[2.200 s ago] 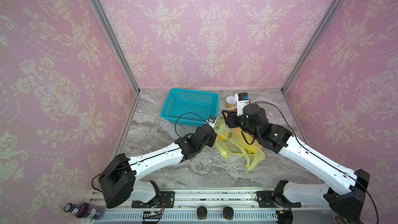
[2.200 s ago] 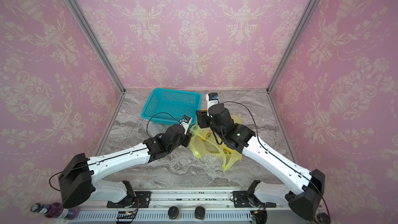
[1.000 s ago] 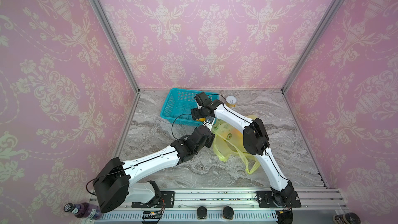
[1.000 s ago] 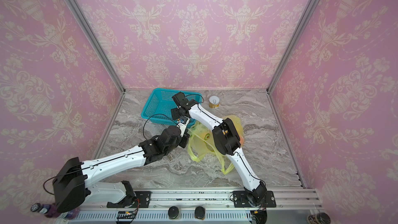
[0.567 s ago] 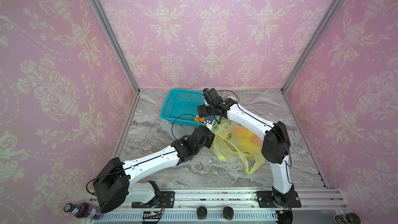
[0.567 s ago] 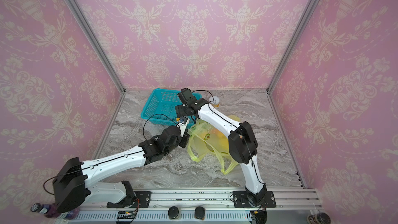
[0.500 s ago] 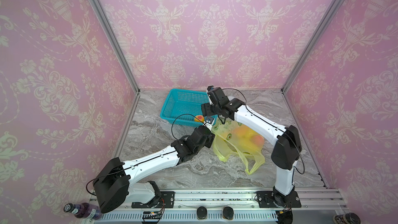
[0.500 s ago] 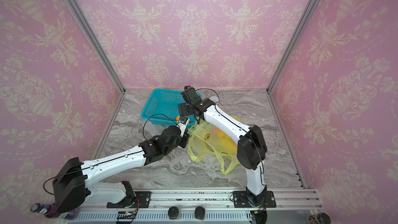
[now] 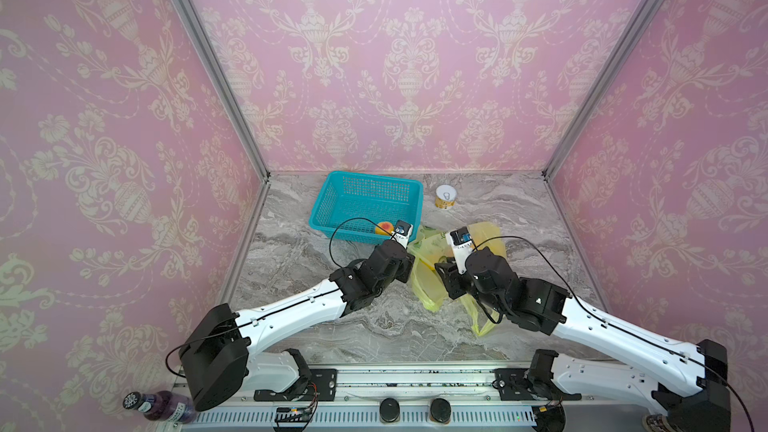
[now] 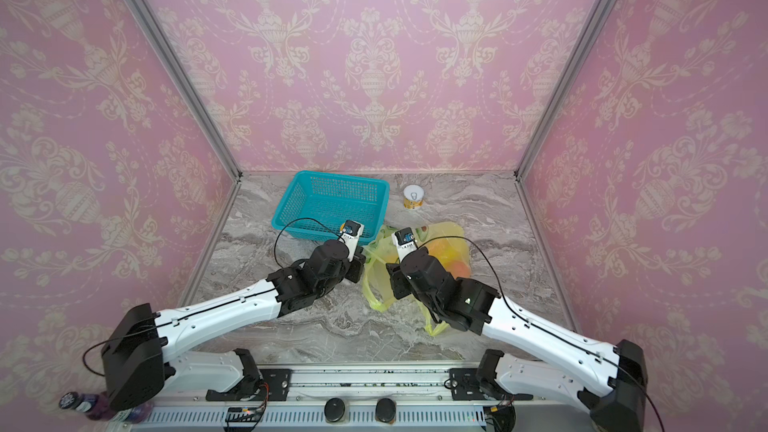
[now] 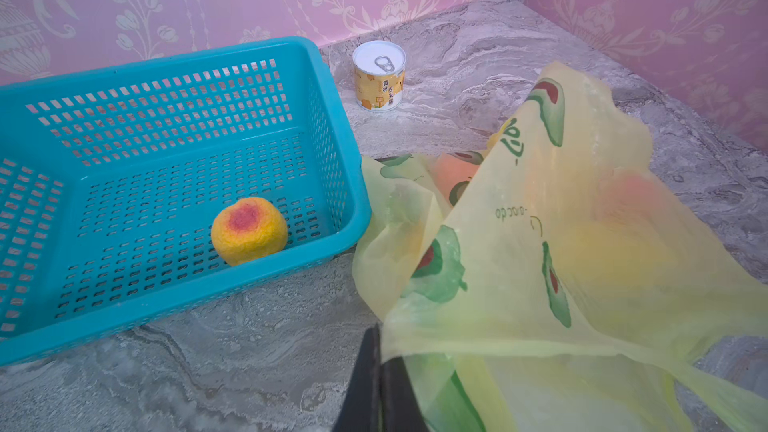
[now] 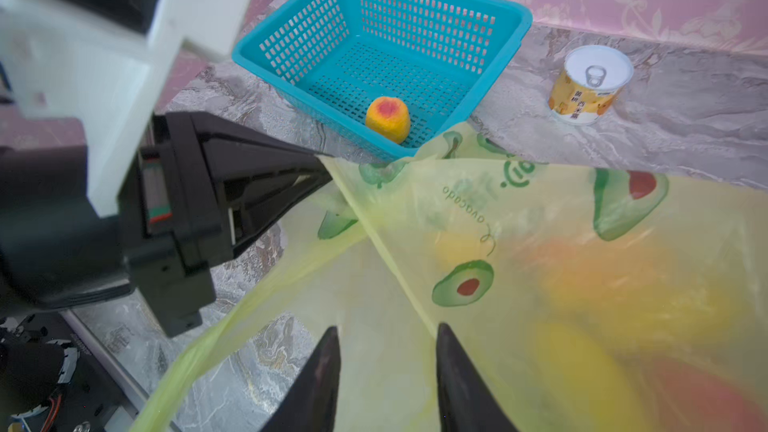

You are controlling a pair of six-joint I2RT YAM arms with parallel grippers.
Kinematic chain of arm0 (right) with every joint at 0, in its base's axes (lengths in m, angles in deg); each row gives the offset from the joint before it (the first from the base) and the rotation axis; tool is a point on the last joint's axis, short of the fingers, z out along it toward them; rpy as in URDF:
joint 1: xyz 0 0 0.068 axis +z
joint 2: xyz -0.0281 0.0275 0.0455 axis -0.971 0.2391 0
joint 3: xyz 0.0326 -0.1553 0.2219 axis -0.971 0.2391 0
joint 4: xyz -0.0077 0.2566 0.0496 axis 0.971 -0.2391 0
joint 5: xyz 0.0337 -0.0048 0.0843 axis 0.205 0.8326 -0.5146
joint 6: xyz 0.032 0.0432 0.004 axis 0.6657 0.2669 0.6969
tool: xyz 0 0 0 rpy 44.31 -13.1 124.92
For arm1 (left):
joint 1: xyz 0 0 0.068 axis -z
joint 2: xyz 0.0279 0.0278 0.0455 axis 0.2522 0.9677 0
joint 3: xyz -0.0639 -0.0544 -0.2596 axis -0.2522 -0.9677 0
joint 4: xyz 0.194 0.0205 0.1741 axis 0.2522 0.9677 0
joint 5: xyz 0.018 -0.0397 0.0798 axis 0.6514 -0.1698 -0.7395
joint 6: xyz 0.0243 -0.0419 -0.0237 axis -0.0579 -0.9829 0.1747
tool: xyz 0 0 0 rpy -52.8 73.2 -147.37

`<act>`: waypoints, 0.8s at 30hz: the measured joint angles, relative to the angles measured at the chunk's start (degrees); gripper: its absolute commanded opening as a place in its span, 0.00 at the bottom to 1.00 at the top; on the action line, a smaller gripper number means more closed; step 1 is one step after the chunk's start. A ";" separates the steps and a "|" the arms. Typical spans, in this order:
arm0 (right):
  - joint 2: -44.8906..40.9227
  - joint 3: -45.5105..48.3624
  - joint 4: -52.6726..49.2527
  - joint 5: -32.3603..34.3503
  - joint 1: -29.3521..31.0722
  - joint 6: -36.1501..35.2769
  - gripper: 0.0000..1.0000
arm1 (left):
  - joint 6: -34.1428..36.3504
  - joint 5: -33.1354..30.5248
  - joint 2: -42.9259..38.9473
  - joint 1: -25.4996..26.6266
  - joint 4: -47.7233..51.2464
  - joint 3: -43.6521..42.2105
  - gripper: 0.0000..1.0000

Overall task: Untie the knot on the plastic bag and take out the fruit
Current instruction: 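Bring the right gripper back to the bag mouth beside the left gripper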

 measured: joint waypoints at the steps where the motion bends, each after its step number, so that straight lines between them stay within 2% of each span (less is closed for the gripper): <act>1: -0.09 1.05 0.46 -0.11 0.85 0.17 0.34 | -0.22 0.09 0.02 0.00 0.00 0.26 0.00; 5: 1.36 3.67 1.25 1.05 3.87 2.14 0.26 | -0.96 1.14 0.59 0.00 0.07 1.68 0.00; 14: 6.84 6.32 1.60 6.80 4.13 7.32 0.26 | -1.73 2.40 1.66 0.00 0.55 2.29 0.00; 20: 14.99 5.70 2.86 7.54 4.02 9.86 0.39 | -2.14 2.93 1.66 0.00 0.55 2.29 0.00; 24: 20.76 4.85 3.80 8.55 3.96 11.45 0.64 | -2.19 3.08 1.66 0.00 0.57 2.29 0.00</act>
